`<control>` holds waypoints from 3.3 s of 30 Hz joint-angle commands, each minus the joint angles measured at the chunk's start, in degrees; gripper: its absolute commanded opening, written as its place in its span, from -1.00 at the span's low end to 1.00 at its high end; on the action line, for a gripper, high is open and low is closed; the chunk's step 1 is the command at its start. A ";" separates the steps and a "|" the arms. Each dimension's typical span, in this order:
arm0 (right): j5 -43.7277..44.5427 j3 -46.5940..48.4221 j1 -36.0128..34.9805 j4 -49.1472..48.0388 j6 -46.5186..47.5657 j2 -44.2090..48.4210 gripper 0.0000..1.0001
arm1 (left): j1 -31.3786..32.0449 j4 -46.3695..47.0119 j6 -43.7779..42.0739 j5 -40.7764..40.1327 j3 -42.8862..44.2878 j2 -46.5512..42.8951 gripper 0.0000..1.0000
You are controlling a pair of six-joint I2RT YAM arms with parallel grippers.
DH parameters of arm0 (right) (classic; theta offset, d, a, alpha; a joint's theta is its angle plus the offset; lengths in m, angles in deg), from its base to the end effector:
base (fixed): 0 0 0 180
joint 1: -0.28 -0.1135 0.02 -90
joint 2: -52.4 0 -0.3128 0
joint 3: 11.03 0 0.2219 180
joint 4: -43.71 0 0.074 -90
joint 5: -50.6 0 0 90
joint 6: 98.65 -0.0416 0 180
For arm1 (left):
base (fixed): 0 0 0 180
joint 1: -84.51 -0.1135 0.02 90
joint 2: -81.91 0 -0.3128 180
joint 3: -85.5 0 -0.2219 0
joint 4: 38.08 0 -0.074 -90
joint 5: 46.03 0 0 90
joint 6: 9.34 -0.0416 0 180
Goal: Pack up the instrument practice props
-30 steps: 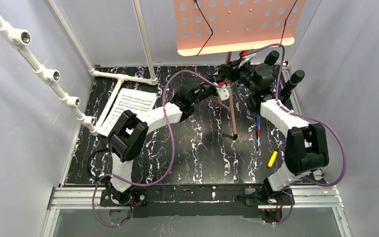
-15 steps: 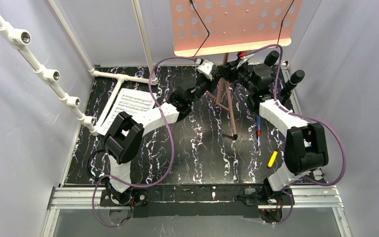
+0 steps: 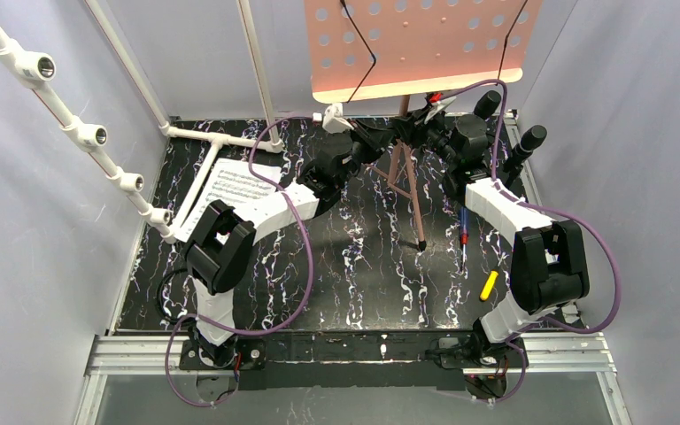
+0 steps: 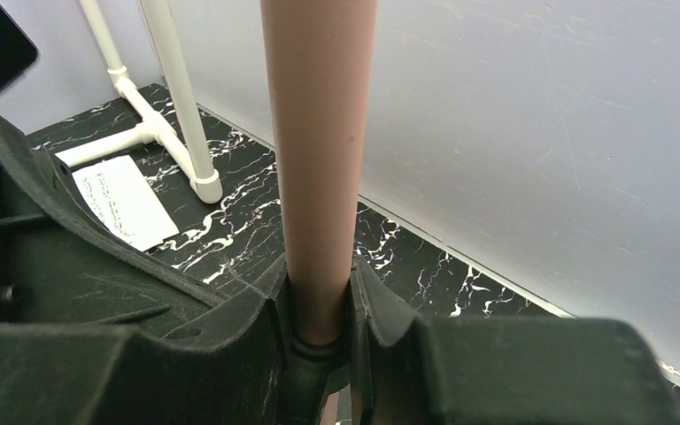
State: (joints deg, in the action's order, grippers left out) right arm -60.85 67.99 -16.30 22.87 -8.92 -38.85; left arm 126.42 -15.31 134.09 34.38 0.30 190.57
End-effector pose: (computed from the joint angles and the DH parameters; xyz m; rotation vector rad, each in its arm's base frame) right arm 0.3360 0.1159 0.3961 -0.5098 1.3580 0.5067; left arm 0.3389 -0.2949 0.3745 -0.3035 1.5104 -1.2384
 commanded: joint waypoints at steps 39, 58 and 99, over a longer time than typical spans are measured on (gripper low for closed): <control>-2.90 -0.32 -0.87 9.38 0.19 -2.68 -0.97 | 1.65 5.99 -57.68 16.00 -16.32 -19.83 0.05; -2.81 0.32 -0.89 10.71 0.19 -2.28 -0.97 | 1.49 13.07 -101.67 26.06 -9.23 -6.79 0.11; -3.59 0.24 -0.93 9.76 -1.34 -2.41 -0.97 | -0.28 11.70 -39.51 10.49 -5.33 -5.85 -1.00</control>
State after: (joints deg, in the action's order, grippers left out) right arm -62.08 69.11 -16.78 24.97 -9.36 -38.89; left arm 126.53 -4.01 68.24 50.16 -4.44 190.18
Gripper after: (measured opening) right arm 0.327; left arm 0.134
